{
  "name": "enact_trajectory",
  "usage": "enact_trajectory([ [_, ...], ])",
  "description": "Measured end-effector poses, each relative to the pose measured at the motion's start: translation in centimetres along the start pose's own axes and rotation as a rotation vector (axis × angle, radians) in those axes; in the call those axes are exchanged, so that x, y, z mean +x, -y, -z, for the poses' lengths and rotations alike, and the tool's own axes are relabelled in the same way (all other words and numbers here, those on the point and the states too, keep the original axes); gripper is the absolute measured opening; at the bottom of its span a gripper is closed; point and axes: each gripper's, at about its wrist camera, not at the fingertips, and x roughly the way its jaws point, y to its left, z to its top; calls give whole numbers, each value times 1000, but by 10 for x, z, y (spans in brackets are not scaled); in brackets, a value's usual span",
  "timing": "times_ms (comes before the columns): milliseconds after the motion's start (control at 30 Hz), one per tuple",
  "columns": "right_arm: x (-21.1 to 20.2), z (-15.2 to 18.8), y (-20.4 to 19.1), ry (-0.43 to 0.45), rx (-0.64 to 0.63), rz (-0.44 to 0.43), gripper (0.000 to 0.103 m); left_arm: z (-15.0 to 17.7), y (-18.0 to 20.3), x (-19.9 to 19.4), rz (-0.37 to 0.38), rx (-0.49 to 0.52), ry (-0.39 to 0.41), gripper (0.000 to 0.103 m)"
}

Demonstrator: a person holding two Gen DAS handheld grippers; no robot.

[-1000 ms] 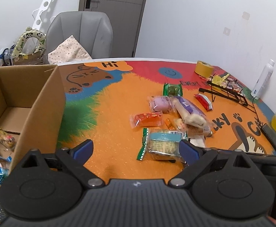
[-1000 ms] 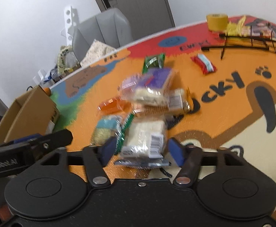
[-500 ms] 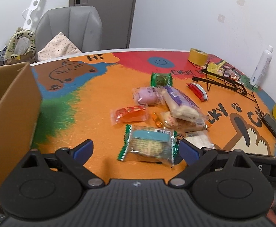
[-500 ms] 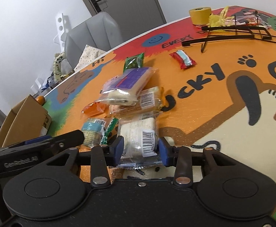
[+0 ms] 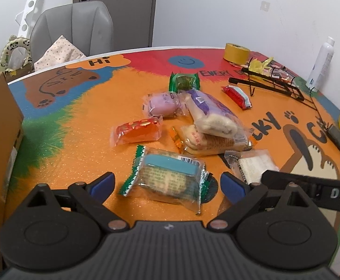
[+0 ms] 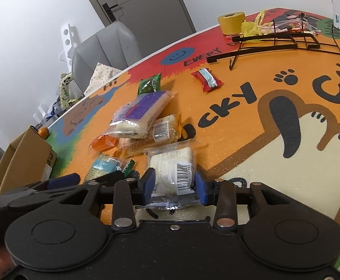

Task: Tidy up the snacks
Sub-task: 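Grasp green-edged biscuit packet with blue label using the left gripper, then carry both packets over the cardboard box and open both grippers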

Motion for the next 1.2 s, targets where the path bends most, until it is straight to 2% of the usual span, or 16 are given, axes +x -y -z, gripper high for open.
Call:
enact_trajectory([
  [67, -2, -1, -1, 11, -3, -2, 40, 1, -1, 2, 10, -2, 3, 93],
  [200, -3, -4, -2, 15, -4, -2, 41, 5, -3, 5, 12, -11, 16, 76],
  [267, -2, -5, -5, 14, -9, 1, 43, 5, -2, 4, 21, -6, 22, 71],
  [300, -2, -4, -6, 14, -14, 1, 45, 5, -2, 3, 21, 0, 24, 69],
  [367, -2, -3, -11, 17, -33, -8, 57, 6, -1, 3, 9, 20, 26, 59],
  [467, 1, -2, -19, 24, -63, 1, 64, 8, -6, 0, 15, 19, 30, 56],
  [600, 11, 0, -27, 17, -89, 54, 67, 9, -14, -6, 5, 14, 23, 54],
  [733, 22, 4, -31, -13, -106, 69, 68, 12, -23, -12, -6, -6, 19, 52],
  [833, 26, 11, -40, -10, -159, 90, 73, 14, -29, -17, -11, -17, 19, 50],
  [900, 27, 13, -45, -8, -186, 118, 69, 15, -31, -19, -11, -21, 19, 50],
  [967, 27, 13, -48, -5, -214, 163, 51, 15, -32, -20, -5, -28, 17, 49],
  [1200, 19, 11, -50, -11, -193, 113, 46, 12, -31, -35, 10, -27, 46, 48],
])
